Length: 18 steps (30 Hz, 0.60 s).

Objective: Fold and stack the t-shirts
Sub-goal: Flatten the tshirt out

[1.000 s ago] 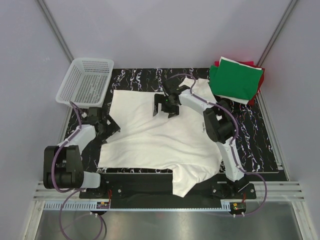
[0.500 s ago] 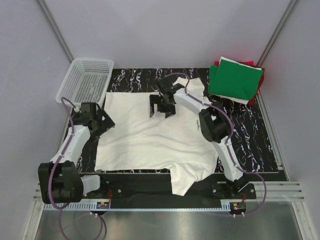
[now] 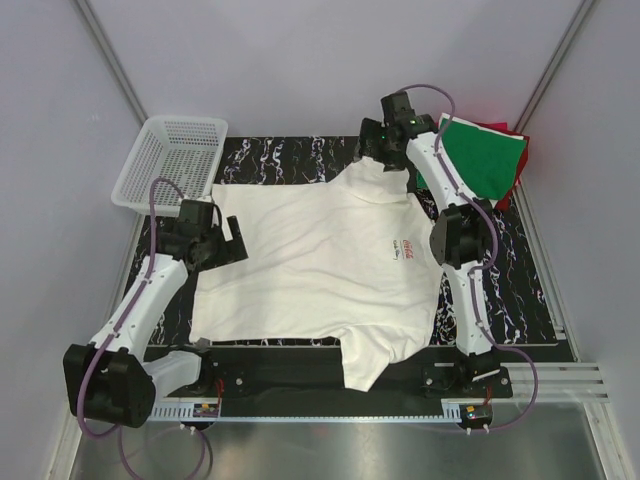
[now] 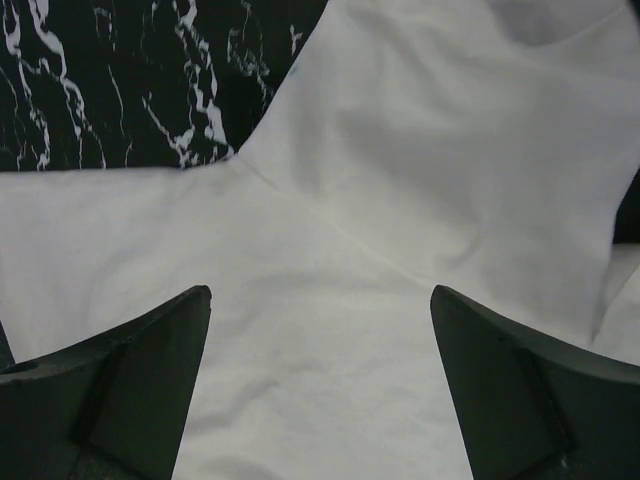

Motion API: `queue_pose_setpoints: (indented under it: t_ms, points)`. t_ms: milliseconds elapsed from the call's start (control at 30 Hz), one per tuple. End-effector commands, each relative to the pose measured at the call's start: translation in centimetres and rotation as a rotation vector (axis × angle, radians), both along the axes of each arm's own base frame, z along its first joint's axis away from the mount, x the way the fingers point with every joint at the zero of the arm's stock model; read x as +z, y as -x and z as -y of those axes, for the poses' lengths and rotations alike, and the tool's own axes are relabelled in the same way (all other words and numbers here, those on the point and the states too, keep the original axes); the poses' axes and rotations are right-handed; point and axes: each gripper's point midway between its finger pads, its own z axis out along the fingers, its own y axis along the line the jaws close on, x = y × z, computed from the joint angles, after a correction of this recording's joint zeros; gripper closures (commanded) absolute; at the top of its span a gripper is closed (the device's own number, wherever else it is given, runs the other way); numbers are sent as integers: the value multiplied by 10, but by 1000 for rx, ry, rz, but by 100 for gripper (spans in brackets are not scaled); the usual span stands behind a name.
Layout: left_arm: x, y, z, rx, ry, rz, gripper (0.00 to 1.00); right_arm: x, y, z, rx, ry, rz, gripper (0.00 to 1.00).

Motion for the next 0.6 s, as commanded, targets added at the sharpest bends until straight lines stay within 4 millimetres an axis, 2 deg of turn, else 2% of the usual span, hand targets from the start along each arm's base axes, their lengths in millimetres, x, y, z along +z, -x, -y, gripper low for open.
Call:
queue_pose_setpoints:
  t_ms: [0,33,167,267,333,367,467,533,567]
  points:
    - [4,-2,-6,-33,-68,12,2,-33,-17,15,-42,57,-53,2]
    - [7,-3,-7,-32,-72,19,2,-35,-25,23,-68,51,-50,4]
    - [12,0,-7,-31,-62,52,2,-57,-48,37,-107,40,-29,11]
    - [18,0,-7,-28,-56,82,1,-75,-53,38,-104,50,-33,16]
    - [19,2,-6,-28,-54,86,2,-81,-57,38,-100,57,-24,16]
    - [19,2,-6,-27,-51,87,2,-91,-59,39,-103,63,-33,16]
    - [21,3,-4,-29,-46,101,2,-104,-67,40,-107,61,-21,16]
    - [23,5,-1,-32,-50,112,2,-108,-75,41,-116,47,0,16]
    - [23,5,0,-31,-47,117,2,-120,-77,41,-117,43,-11,16]
